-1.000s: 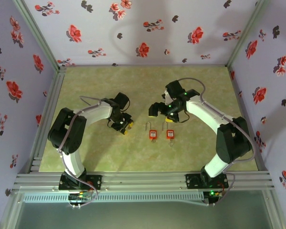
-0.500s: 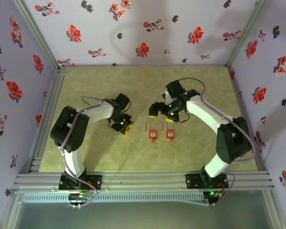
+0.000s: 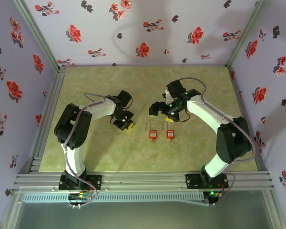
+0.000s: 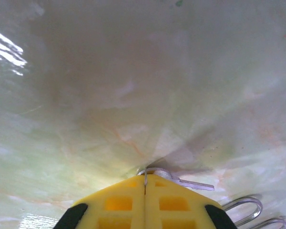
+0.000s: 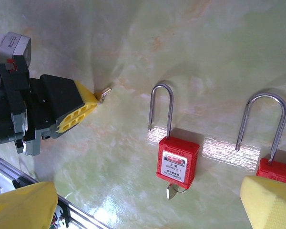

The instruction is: Unlock with the key

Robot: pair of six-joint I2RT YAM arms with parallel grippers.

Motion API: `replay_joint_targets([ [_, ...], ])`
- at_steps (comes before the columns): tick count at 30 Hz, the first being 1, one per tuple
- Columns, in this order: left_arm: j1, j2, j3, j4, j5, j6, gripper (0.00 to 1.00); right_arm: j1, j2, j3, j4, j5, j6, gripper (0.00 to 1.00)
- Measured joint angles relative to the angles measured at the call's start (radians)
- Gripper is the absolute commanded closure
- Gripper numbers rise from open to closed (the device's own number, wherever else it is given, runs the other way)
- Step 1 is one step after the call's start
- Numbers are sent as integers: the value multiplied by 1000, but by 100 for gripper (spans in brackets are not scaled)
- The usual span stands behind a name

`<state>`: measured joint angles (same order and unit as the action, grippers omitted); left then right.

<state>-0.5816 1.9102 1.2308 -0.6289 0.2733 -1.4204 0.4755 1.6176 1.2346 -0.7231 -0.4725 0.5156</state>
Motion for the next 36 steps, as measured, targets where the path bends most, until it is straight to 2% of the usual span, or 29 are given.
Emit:
replay_joint_targets([
  [15, -1, -50, -32, 0, 0, 70, 100, 0, 35, 2, 50, -41, 25, 1],
  [24, -27, -191, -42, 59, -1, 66, 100, 0, 84, 22, 141, -97, 171, 3],
  [27, -48, -211, -42, 88, 0, 46, 100, 3, 92, 23, 180, -105, 238, 7],
  [36, -80, -217, -41, 170, 7, -47, 100, 42, 95, 21, 338, -104, 417, 29],
])
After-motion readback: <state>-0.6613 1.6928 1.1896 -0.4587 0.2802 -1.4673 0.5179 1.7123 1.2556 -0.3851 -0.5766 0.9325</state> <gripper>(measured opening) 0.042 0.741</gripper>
